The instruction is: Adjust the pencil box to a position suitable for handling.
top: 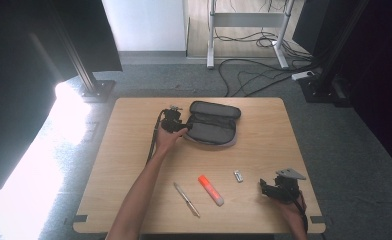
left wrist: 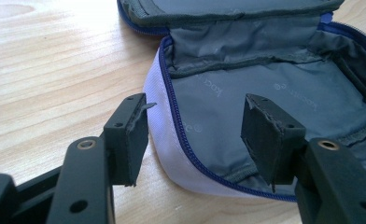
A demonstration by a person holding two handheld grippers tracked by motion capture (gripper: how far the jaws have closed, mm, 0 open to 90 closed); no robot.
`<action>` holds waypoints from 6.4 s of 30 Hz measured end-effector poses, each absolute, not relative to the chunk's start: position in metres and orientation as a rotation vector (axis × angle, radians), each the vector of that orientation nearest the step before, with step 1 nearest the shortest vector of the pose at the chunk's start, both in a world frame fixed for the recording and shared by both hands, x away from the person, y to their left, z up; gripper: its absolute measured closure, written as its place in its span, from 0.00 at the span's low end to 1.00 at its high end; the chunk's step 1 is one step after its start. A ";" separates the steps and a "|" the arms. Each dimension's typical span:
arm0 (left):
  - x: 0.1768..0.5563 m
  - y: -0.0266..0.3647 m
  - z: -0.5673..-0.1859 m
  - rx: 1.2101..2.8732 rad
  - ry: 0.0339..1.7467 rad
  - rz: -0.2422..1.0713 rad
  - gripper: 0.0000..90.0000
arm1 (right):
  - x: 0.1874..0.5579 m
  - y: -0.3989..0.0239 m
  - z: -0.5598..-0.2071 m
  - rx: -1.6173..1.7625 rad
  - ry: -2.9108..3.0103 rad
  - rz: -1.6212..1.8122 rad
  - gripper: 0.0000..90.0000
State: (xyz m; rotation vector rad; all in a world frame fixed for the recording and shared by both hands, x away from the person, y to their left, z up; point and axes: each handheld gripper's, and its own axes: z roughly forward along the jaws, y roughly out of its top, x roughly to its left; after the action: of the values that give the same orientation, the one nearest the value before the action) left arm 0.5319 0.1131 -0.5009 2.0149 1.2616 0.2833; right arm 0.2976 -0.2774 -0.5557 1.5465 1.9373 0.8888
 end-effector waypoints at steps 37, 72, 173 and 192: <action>0.544 0.116 -0.525 2.048 1.340 0.233 0.86 | 0.328 -0.271 -0.507 1.529 1.883 1.073 0.38; 0.543 0.120 -0.528 2.016 1.346 0.215 0.91 | 0.414 -0.207 -0.487 1.498 1.931 1.111 0.45; 0.517 0.140 -0.488 1.931 1.199 0.225 0.96 | 0.468 -0.174 -0.499 1.557 1.871 1.083 0.97; 0.493 0.149 -0.464 1.908 1.150 0.250 0.96 | 0.453 -0.172 -0.479 1.462 1.873 1.133 0.97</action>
State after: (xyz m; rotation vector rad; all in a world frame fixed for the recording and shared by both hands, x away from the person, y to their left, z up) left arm 0.4931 0.1491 -0.4642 1.9075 1.1500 0.2501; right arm 0.4526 -0.1717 -0.4788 1.4622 1.8734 1.1327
